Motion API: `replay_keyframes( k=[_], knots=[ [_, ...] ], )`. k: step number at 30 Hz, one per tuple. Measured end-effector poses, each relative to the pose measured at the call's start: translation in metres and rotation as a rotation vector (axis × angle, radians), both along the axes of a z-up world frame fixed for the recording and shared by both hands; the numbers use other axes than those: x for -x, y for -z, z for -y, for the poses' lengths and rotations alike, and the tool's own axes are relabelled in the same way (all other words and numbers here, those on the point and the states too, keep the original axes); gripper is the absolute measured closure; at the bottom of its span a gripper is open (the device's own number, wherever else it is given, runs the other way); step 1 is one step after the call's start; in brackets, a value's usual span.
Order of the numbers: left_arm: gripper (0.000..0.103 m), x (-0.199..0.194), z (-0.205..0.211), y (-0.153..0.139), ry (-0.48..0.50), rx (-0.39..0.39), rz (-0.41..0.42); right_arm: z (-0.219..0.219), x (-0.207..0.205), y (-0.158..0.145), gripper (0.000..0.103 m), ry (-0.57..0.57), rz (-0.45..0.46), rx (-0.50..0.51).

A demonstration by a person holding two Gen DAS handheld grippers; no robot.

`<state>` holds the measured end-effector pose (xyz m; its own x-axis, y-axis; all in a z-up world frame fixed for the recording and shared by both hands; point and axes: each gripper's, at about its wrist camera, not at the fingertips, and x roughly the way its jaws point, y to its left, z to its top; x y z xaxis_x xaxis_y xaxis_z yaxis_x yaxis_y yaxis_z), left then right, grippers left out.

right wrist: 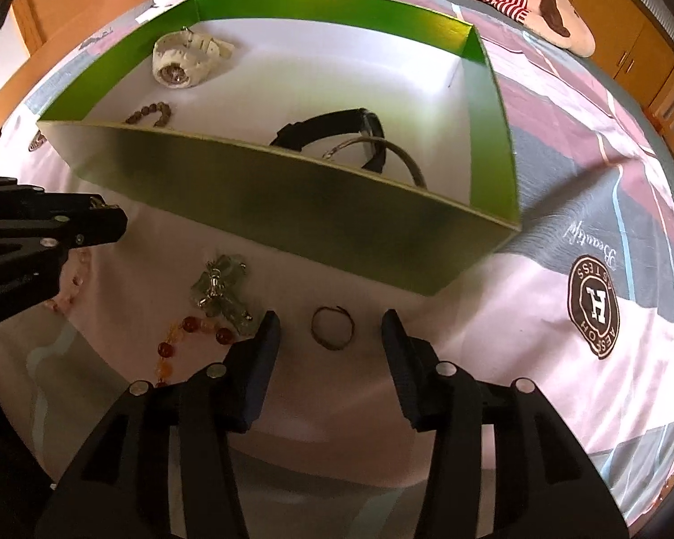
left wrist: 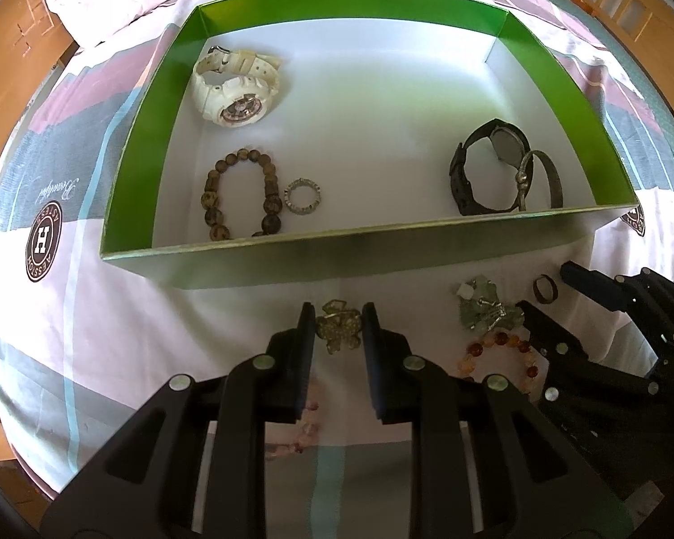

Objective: Organize jewelry
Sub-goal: 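Lift and carry the charm and ring with both tools over the box, then open both tools to drop the charm and ring into the box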

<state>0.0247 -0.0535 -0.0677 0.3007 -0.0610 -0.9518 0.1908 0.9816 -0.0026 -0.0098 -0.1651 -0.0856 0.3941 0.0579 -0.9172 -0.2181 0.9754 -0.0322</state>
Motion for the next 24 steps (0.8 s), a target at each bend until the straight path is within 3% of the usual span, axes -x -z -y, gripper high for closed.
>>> replay_keyframes(
  k=[2, 6, 12, 16, 19, 24],
  knots=[
    [0.082, -0.001, -0.002, 0.001, -0.005, -0.001, -0.001, -0.001, 0.001, -0.002, 0.084, -0.014, -0.006, -0.016],
    [0.082, -0.002, -0.006, -0.001, -0.014, 0.007, 0.004, -0.004, 0.004, -0.007, 0.084, -0.021, 0.002, -0.012],
    [0.082, 0.003, -0.021, -0.033, -0.024, 0.082, 0.062, 0.003, 0.009, -0.044, 0.084, -0.036, 0.056, -0.148],
    [0.082, 0.012, -0.030, -0.068, -0.010, 0.163, 0.166, 0.005, 0.011, -0.081, 0.084, -0.034, 0.153, -0.235],
    [0.082, 0.011, -0.036, -0.084, -0.029, 0.147, 0.266, 0.005, 0.006, -0.098, 0.084, -0.010, 0.229, -0.261],
    [0.082, -0.010, -0.045, -0.076, -0.064, 0.188, 0.216, 0.010, -0.020, -0.095, 0.084, 0.063, 0.245, -0.271]
  ],
)
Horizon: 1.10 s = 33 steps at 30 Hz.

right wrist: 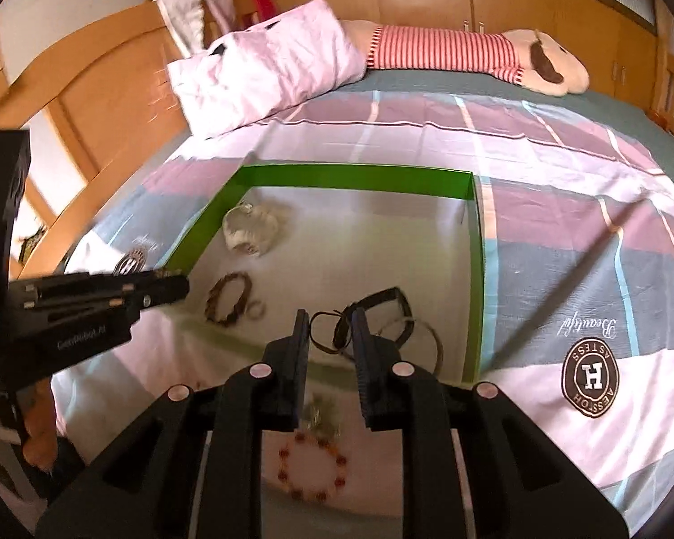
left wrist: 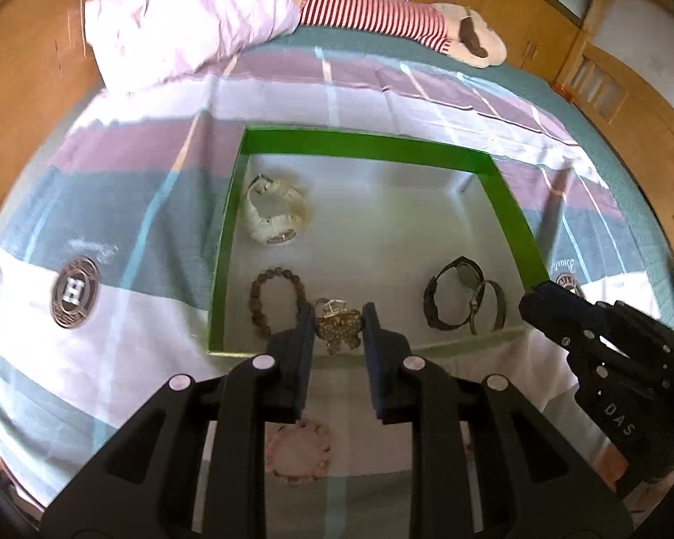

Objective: Organize jewelry
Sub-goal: 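Open both tools to drop the charm and ring into the box, then grasp the green-charm bead bracelet with the right tool while the left grasps the pink bead bracelet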

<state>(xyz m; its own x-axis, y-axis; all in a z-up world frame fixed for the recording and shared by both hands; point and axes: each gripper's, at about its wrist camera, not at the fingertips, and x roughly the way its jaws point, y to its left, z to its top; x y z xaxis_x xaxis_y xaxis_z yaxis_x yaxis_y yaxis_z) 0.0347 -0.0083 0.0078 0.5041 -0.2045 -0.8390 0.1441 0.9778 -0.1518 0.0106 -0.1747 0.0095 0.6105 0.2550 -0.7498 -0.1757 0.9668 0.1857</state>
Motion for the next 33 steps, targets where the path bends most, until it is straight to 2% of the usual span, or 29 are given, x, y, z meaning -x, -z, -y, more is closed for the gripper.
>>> replay_keyframes(
  k=[6, 7, 8, 9, 10, 12, 14, 16, 19, 22, 26, 33],
  knots=[
    [0.082, -0.031, -0.007, 0.019, -0.071, -0.020, -0.024, 0.008, -0.020, 0.026, 0.084, 0.063, -0.039, 0.014],
    [0.076, -0.032, -0.009, 0.020, -0.082, -0.022, -0.025, 0.009, -0.020, 0.029, 0.079, 0.070, -0.046, 0.017],
    [0.066, -0.033, -0.011, 0.022, -0.095, -0.018, -0.027, 0.010, -0.021, 0.032, 0.064, 0.079, -0.056, 0.025],
    [0.049, -0.034, -0.012, 0.023, -0.114, -0.013, -0.030, 0.010, -0.017, 0.032, 0.057, 0.083, -0.057, 0.024],
    [0.044, -0.033, -0.014, 0.022, -0.128, -0.008, -0.028, 0.010, -0.014, 0.031, 0.051, 0.084, -0.051, 0.012],
    [0.042, -0.029, -0.014, 0.017, -0.120, -0.006, -0.021, 0.005, -0.005, 0.026, 0.051, 0.046, -0.054, -0.016],
    [0.036, -0.022, -0.014, 0.011, -0.100, -0.002, -0.015, -0.006, 0.007, 0.022, 0.051, -0.021, -0.054, -0.022],
    [0.024, -0.010, -0.016, 0.004, -0.089, 0.008, -0.003, -0.020, 0.017, 0.022, 0.051, -0.088, -0.059, -0.012],
    [0.018, 0.006, -0.018, 0.002, -0.064, 0.037, -0.024, -0.046, 0.024, 0.036, 0.051, -0.192, -0.102, 0.082],
    [0.014, 0.013, -0.015, 0.006, -0.038, 0.036, -0.050, -0.060, 0.020, 0.061, 0.051, -0.194, -0.157, 0.178],
    [0.014, 0.013, -0.011, 0.016, -0.040, -0.044, -0.078, -0.060, 0.007, 0.089, 0.051, -0.150, -0.226, 0.191],
    [0.013, 0.009, -0.024, 0.023, -0.068, -0.018, -0.134, -0.055, 0.001, 0.096, 0.053, -0.125, -0.236, 0.173]
  ],
)
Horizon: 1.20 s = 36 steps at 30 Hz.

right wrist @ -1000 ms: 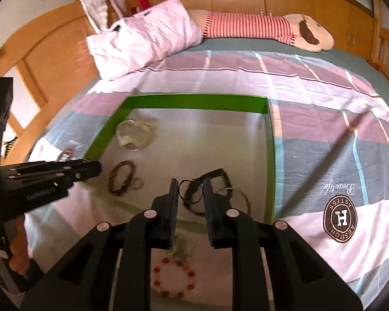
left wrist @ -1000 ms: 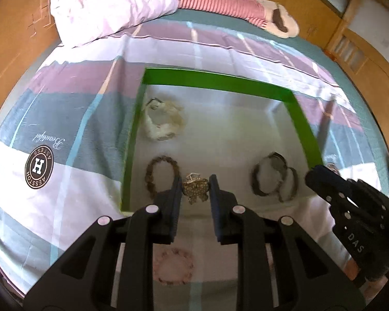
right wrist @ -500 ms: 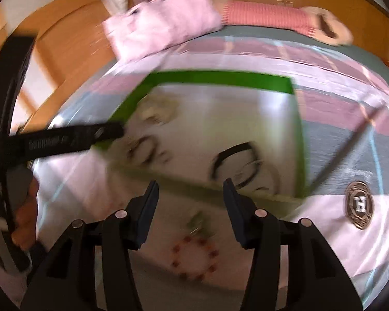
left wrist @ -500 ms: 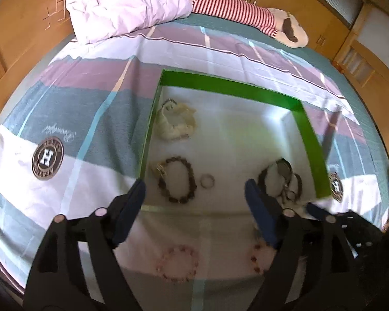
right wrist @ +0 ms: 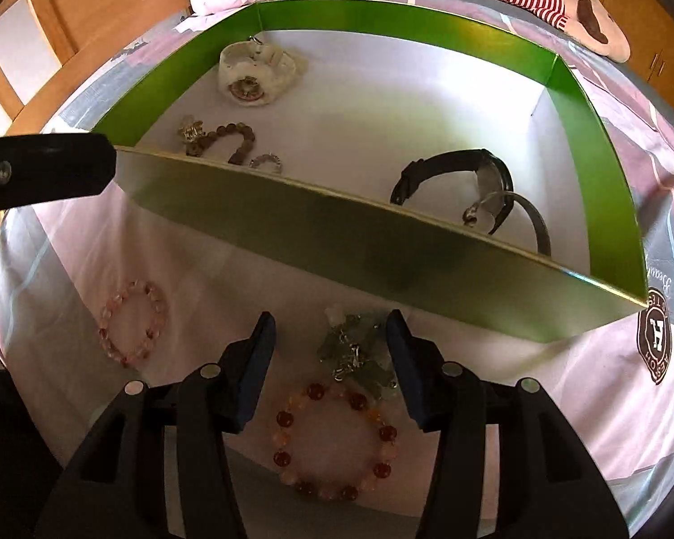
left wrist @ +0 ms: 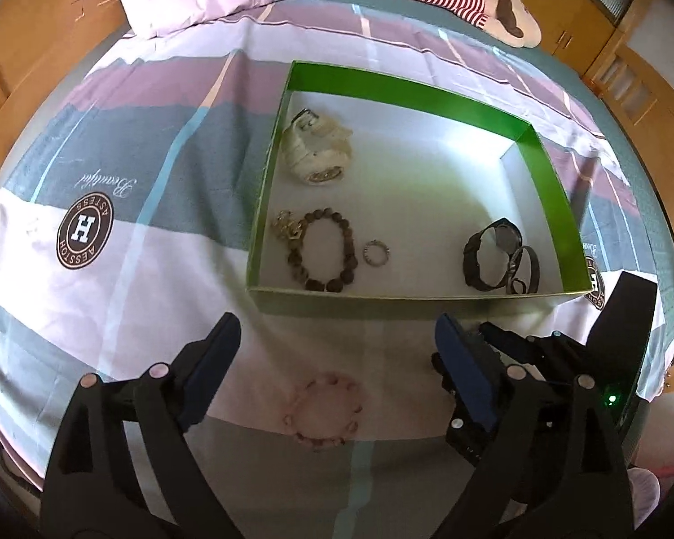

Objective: Organize jewelry
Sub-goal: 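Grasp the green-charm bead bracelet with the right tool while the left grasps the pink bead bracelet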

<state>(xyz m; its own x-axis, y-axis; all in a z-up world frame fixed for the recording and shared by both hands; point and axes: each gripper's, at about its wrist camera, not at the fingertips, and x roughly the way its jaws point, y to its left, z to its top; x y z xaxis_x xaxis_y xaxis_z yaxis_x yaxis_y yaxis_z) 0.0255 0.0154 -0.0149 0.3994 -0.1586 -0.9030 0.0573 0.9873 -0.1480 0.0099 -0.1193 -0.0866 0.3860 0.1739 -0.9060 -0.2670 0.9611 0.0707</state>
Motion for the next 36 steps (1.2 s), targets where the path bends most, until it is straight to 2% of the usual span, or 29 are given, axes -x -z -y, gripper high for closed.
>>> replay_keyframes(
  k=[3, 5, 10, 16, 18, 24, 28, 30, 31, 32, 35, 36],
  knots=[
    [0.012, 0.000, 0.002, 0.006, 0.005, -0.030, -0.026, 0.001, -0.001, 0.000, 0.065, 0.005, 0.004, 0.004],
    [0.012, 0.001, 0.004, 0.010, 0.015, -0.047, -0.045, 0.004, -0.002, -0.001, 0.079, 0.013, -0.001, -0.004],
    [0.012, 0.005, 0.009, 0.023, 0.043, -0.098, -0.091, 0.013, 0.001, -0.006, 0.088, 0.026, -0.002, -0.034],
    [0.012, 0.009, 0.009, 0.036, 0.066, -0.141, -0.124, 0.031, 0.004, -0.020, 0.088, 0.068, 0.020, -0.066],
    [0.012, 0.009, 0.008, 0.038, 0.065, -0.149, -0.134, 0.035, 0.005, -0.024, 0.093, 0.074, 0.023, -0.076],
    [0.012, 0.010, 0.001, 0.045, 0.059, -0.163, -0.175, 0.040, 0.004, -0.031, 0.093, 0.088, 0.031, -0.085],
    [0.012, 0.011, -0.009, 0.050, 0.054, -0.160, -0.205, 0.041, 0.001, -0.026, 0.092, 0.095, 0.000, -0.088],
    [0.012, 0.013, -0.018, 0.050, 0.046, -0.152, -0.209, 0.041, 0.001, -0.024, 0.080, 0.100, -0.009, -0.078],
    [0.012, 0.014, -0.021, 0.050, 0.045, -0.153, -0.207, 0.040, 0.002, -0.024, 0.070, 0.100, -0.006, -0.071],
    [0.012, 0.016, -0.023, 0.050, 0.046, -0.157, -0.205, 0.039, 0.003, -0.023, 0.065, 0.099, -0.001, -0.061],
    [0.014, 0.021, -0.024, 0.058, 0.062, -0.197, -0.207, 0.036, 0.003, -0.019, 0.061, 0.093, -0.004, -0.034],
    [0.023, 0.023, -0.023, 0.061, 0.067, -0.207, -0.208, 0.036, 0.003, -0.018, 0.061, 0.092, -0.009, -0.031]
  ],
)
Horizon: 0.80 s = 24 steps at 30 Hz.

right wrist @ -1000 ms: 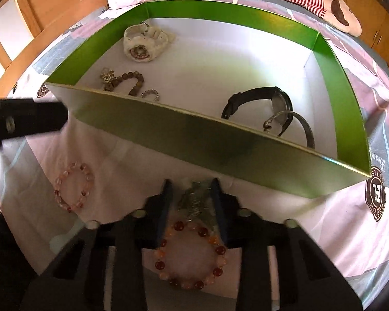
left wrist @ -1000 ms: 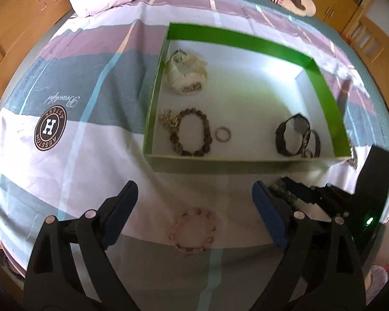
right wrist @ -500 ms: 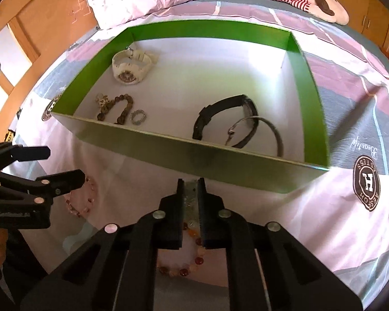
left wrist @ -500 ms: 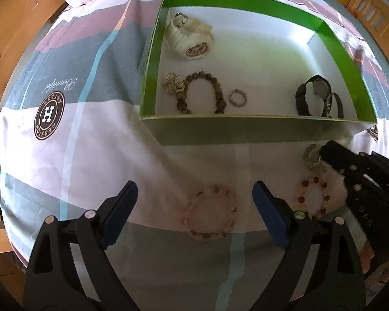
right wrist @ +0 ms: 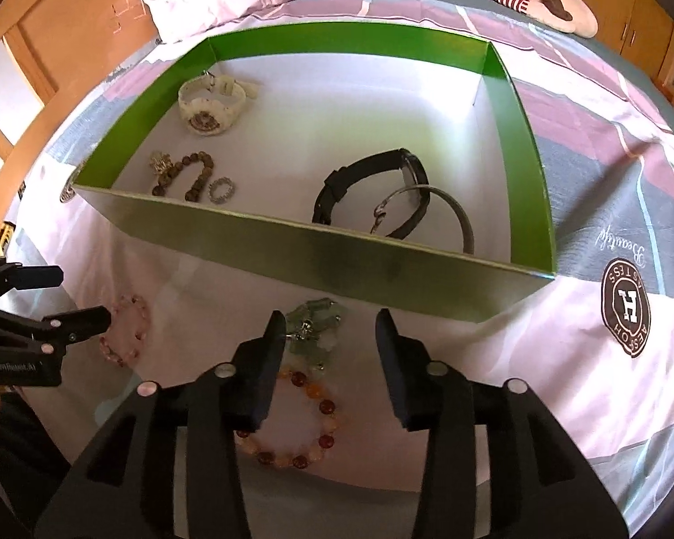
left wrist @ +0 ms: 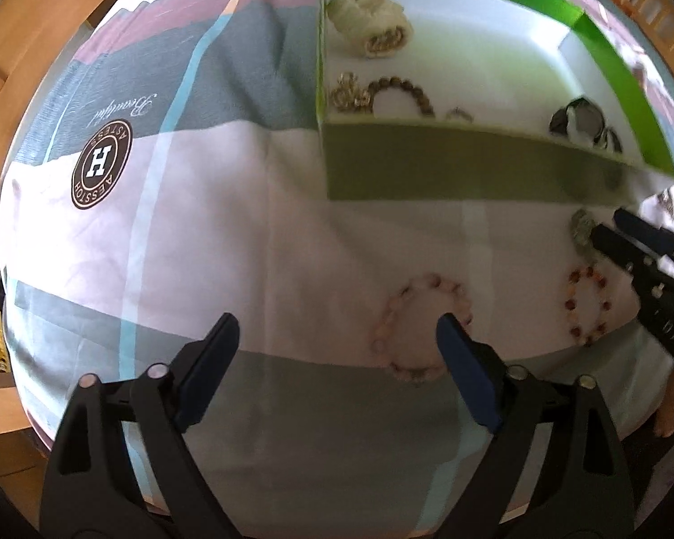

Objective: Organize jewelry
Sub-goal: 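Grasp the green-charm bead bracelet with the right tool while the left grasps the pink bead bracelet, then lift and carry both bead bracelets with both tools into the box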

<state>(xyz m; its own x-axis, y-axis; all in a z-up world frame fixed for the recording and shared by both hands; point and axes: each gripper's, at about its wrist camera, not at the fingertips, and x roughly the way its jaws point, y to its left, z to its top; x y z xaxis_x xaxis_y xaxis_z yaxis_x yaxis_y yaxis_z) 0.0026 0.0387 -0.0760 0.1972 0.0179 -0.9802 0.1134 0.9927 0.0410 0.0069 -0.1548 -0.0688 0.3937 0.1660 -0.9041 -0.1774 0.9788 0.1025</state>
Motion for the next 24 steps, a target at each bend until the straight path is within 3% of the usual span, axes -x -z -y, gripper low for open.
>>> replay_keyframes(
  k=[1, 3, 9, 12, 13, 14, 22, 24],
  knots=[
    [0.036, 0.001, 0.001, 0.004, 0.007, -0.010, -0.005, -0.002, 0.000, 0.003, 0.061, -0.002, -0.006, 0.006],
    [0.049, 0.002, 0.005, 0.012, 0.020, -0.020, -0.020, -0.005, -0.001, 0.007, 0.061, -0.007, -0.014, 0.016],
    [0.052, 0.007, 0.025, 0.012, 0.095, -0.108, 0.053, -0.015, -0.002, 0.017, 0.061, -0.018, -0.015, 0.055],
    [0.080, 0.008, 0.029, 0.010, 0.113, -0.061, 0.058, -0.017, -0.001, 0.017, 0.061, -0.019, -0.008, 0.065],
    [0.090, 0.009, 0.030, 0.010, 0.117, -0.056, 0.062, -0.018, 0.000, 0.017, 0.068, -0.021, -0.003, 0.063],
    [0.093, 0.009, 0.031, 0.009, 0.121, -0.055, 0.067, -0.018, 0.000, 0.016, 0.071, -0.023, -0.001, 0.064],
    [0.095, 0.005, 0.033, -0.017, 0.100, 0.009, 0.133, -0.013, 0.000, 0.009, 0.072, -0.019, 0.022, 0.037],
    [0.095, 0.006, 0.032, -0.027, 0.102, 0.030, 0.157, -0.010, 0.001, 0.005, 0.080, -0.015, 0.027, 0.026]
  ],
)
